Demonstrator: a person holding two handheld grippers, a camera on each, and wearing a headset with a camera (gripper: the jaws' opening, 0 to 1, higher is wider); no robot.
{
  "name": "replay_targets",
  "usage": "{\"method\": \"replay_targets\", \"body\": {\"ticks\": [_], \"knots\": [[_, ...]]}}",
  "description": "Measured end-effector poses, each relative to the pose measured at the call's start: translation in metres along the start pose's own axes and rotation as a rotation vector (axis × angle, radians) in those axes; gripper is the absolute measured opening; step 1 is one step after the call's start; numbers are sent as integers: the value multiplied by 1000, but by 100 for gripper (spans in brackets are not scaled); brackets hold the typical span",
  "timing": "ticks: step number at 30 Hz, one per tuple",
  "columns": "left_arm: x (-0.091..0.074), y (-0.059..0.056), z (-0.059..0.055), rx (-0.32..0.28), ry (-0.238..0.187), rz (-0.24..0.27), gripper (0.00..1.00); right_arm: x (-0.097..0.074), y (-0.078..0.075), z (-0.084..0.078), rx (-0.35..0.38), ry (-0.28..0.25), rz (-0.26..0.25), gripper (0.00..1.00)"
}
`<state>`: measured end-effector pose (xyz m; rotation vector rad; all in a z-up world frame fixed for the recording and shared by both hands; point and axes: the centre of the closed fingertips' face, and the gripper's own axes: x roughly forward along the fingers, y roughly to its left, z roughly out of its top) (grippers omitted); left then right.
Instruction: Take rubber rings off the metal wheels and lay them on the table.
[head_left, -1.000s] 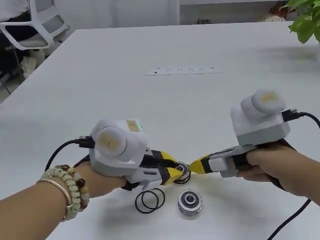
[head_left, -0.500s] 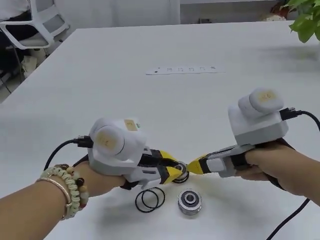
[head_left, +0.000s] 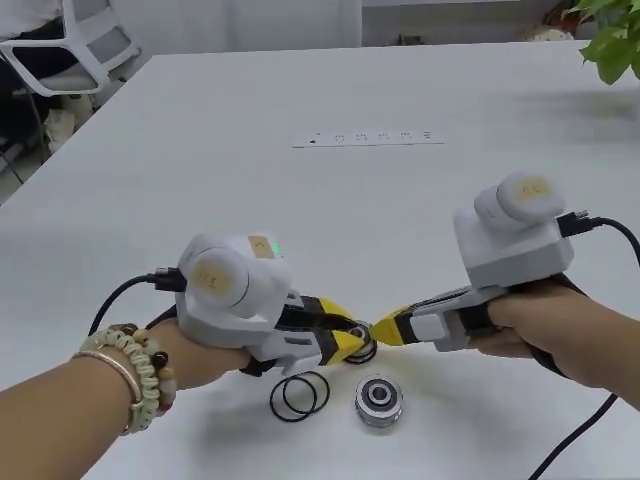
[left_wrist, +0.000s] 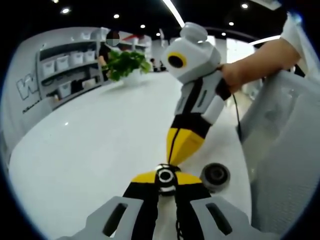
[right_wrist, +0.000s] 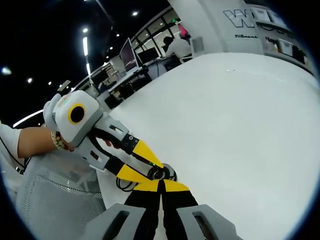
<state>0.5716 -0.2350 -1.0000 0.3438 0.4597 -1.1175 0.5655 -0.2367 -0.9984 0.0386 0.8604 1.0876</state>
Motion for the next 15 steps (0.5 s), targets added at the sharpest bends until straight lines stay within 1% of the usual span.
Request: {"method": "replay_targets", "body": {"ticks": [6, 10, 15], "knots": [[0, 0, 0, 2, 1, 3, 12, 1, 3, 2, -13, -5, 5, 0], [0, 0, 0, 4, 2, 4, 12, 2, 1, 2, -36, -5, -3, 0], [1, 0, 1, 5, 3, 6, 12, 2, 1, 1, -38, -7, -6, 0]]}}
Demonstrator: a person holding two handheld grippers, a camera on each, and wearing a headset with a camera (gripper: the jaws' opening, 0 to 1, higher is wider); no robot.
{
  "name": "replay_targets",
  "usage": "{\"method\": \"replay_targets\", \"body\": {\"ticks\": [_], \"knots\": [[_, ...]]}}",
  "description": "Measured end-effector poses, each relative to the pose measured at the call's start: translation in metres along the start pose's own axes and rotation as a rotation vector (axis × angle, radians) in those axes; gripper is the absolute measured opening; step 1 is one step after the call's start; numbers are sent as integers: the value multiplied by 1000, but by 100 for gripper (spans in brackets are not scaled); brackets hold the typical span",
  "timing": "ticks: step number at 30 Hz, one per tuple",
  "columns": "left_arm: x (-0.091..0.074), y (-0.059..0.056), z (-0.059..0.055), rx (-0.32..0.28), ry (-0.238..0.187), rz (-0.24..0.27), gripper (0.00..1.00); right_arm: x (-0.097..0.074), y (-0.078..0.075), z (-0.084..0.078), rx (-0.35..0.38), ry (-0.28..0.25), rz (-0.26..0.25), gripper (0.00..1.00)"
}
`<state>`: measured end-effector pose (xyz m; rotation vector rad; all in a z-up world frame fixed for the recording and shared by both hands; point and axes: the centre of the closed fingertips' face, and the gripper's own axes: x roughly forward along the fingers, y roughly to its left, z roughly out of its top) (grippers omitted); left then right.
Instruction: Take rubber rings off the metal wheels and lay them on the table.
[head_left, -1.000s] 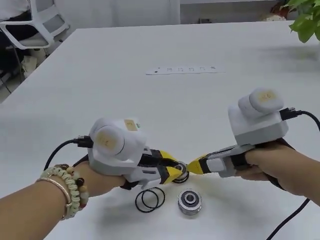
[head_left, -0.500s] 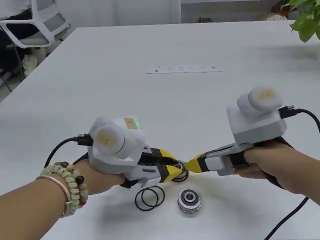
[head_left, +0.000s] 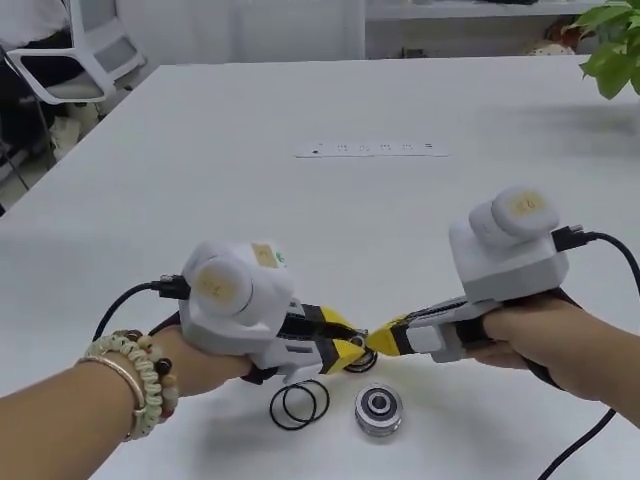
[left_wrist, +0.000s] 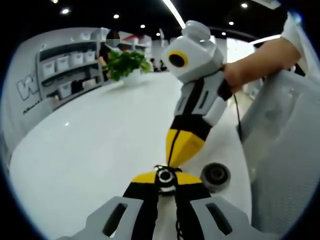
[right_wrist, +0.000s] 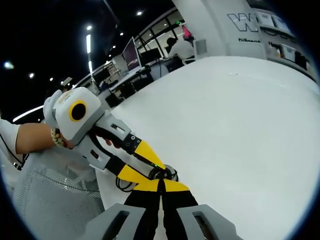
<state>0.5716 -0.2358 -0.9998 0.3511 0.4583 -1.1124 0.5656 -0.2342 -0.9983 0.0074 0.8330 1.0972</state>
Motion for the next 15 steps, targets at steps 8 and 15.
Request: {"method": "replay_targets", "body": {"ticks": [8, 15], "knots": [[0, 0, 0, 10, -4, 6, 12, 0, -1, 1, -4, -6, 0, 0], [-1, 1, 0, 15, -3, 8, 12, 2, -1, 3, 12, -16, 13, 0]]}}
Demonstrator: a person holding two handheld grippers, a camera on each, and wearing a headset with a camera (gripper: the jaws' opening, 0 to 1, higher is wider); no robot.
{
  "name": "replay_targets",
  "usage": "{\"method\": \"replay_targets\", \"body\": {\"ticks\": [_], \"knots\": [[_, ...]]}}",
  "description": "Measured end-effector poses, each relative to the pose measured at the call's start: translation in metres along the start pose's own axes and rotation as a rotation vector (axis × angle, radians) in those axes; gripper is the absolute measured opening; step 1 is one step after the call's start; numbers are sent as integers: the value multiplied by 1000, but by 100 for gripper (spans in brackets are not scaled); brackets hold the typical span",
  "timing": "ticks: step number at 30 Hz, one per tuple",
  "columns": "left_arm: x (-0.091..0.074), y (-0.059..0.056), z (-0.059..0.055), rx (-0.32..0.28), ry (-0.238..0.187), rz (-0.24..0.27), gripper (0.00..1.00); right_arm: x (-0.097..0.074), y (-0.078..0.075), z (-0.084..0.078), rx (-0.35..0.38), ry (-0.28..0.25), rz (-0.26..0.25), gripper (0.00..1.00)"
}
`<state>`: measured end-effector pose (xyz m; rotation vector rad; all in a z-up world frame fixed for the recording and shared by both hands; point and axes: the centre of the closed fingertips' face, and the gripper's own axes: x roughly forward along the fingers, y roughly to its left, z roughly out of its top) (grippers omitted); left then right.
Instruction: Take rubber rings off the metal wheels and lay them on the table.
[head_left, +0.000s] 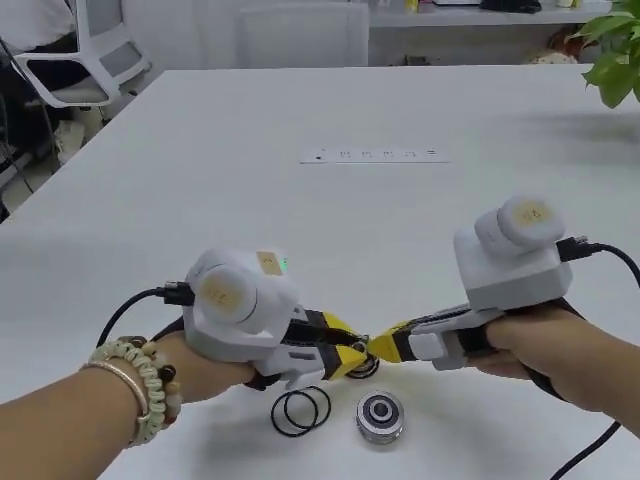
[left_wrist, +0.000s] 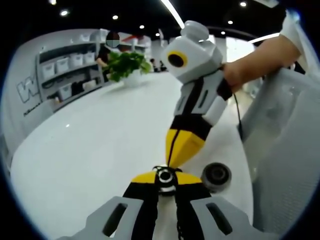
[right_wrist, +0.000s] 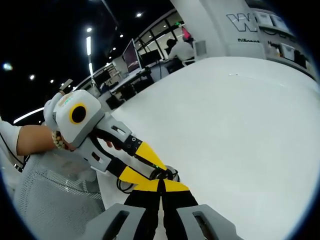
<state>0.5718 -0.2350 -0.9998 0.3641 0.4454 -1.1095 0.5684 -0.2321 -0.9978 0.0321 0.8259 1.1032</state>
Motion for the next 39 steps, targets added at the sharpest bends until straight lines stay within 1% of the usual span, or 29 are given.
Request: {"method": "replay_targets", "body": {"ticks": [2, 3, 4, 5, 6, 7, 8, 9, 10, 11, 14, 15, 16, 17, 20, 22, 25, 26, 27, 28, 29, 31, 32, 34, 36, 37, 39], "knots": [[0, 0, 0, 1, 1, 1, 12, 0, 3, 3, 0, -12, 12, 0], [0, 0, 0, 1, 0, 2, 12, 1, 11, 6, -4, -27, 51, 0], [0, 0, 0, 0, 0, 2, 12, 0, 15, 18, 22, -83, 63, 0], [0, 0, 0, -1, 0, 4, 12, -1, 13, 17, 8, -59, 45, 0], [0, 1, 0, -1, 0, 6, 12, 1, 7, 15, -47, -36, 2, 0], [0, 1, 0, -1, 1, 7, 12, 2, 9, 14, -58, -37, 6, 0], [0, 1, 0, -1, 1, 7, 12, 3, 11, 14, -40, -42, 17, 0], [0, 1, 0, -3, 1, 8, 12, 3, 10, 11, -24, -36, 19, 0], [0, 1, 0, -11, 3, 11, 12, 2, 8, 10, -27, -31, 10, 0], [0, 1, 0, -25, 4, 14, 13, 1, 3, 8, -43, -19, -16, 0], [1, 1, 1, -25, 12, 12, 13, 1, 0, 6, -26, -16, -30, 0], [0, 1, 1, -38, 15, 10, 13, 0, 0, 6, -21, -16, -35, 0], [0, 1, 1, -70, 20, 7, 13, 0, -1, 6, -18, -15, -37, 0], [0, 2, 1, -84, 30, -3, 13, 0, -1, 6, -15, -14, -42, 0], [-4, 0, 0, -54, 54, -17, 13, -1, -1, 6, -10, -13, -40, 0], [-8, -4, 3, -49, 57, -37, 16, -2, 0, 7, -7, -12, -39, 0], [-16, -4, 11, -37, 60, -52, 21, -4, 0, 8, -35, -4, -49, 0], [-20, -4, 15, -30, 60, -56, 23, -6, 0, 9, -40, -7, -52, 0], [-22, -4, 16, -29, 60, -58, 25, -7, 0, 10, -40, -9, -55, 0], [-27, -4, 20, -19, 59, -64, 27, -9, -2, 12, -42, -14, -64, 0], [-31, -2, 23, -7, 53, -59, 28, -10, -4, 14, -45, -19, -75, 0], [-41, 2, 29, -17, 46, -53, 33, -14, -4, 17, -40, -31, -75, 0], [-45, 2, 33, -43, 41, -58, 37, -16, -3, 19, -32, -43, -71, 0], [-54, 1, 37, -29, 35, -58, 43, -20, -1, 23, -32, -56, -73, 0], [-63, -1, 39, 2, 43, -51, 46, -23, 0, 25, -55, -66, -76, 0], [-67, -1, 40, 8, 47, -48, 46, -25, -2, 28, -95, -76, -80, 0], [-76, -3, 40, 22, 51, -45, 47, -28, -2, 32, -119, -84, -92, 0]]}}
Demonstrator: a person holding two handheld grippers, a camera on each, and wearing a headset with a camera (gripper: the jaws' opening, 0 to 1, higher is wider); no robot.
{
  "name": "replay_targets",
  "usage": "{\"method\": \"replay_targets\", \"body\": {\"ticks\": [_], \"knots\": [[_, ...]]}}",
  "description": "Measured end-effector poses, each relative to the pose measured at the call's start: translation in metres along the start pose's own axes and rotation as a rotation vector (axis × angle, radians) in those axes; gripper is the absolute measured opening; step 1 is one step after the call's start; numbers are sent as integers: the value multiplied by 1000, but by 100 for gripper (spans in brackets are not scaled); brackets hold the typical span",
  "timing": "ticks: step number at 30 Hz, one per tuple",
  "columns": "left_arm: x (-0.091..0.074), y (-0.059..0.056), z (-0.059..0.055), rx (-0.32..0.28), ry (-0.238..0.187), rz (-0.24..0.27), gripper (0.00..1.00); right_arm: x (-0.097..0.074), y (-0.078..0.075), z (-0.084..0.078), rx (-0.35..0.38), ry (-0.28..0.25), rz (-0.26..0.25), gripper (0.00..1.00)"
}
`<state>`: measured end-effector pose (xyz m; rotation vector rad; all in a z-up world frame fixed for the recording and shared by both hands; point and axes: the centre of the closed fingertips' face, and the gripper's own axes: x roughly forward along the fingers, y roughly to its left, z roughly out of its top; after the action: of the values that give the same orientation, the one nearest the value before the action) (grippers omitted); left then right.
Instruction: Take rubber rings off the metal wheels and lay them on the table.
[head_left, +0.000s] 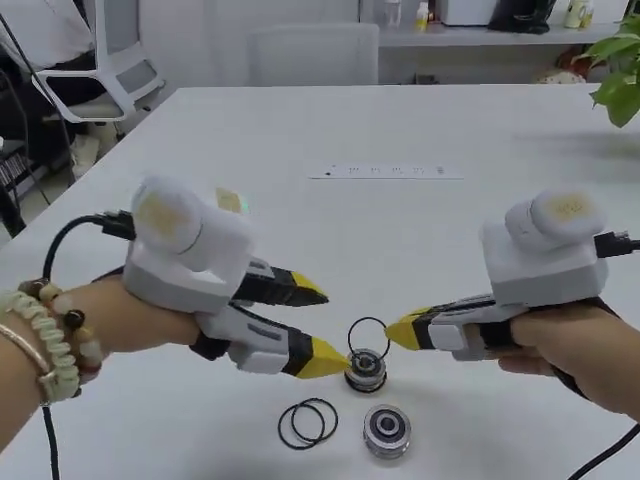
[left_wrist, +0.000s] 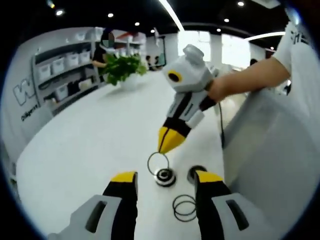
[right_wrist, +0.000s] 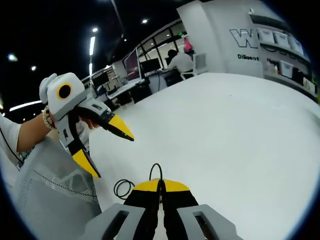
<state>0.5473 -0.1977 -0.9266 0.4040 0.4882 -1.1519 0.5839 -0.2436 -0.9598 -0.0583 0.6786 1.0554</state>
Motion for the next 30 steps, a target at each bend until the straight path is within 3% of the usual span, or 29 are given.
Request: {"method": "replay_targets", "body": {"ticks": [8, 15, 22, 30], "knots": [[-38, -3, -4, 15, 14, 58, 53, -9, 22, 22, 22, -68, 87, 0], [-76, -3, -9, -5, -28, 157, 62, -12, 44, 36, 46, -105, 144, 0], [-105, -5, -35, -57, -4, 247, 64, -8, 63, 37, 18, -94, 191, 0], [-111, -18, -60, -128, 15, 267, 64, 0, 79, 31, -16, -53, 221, 0]]}}
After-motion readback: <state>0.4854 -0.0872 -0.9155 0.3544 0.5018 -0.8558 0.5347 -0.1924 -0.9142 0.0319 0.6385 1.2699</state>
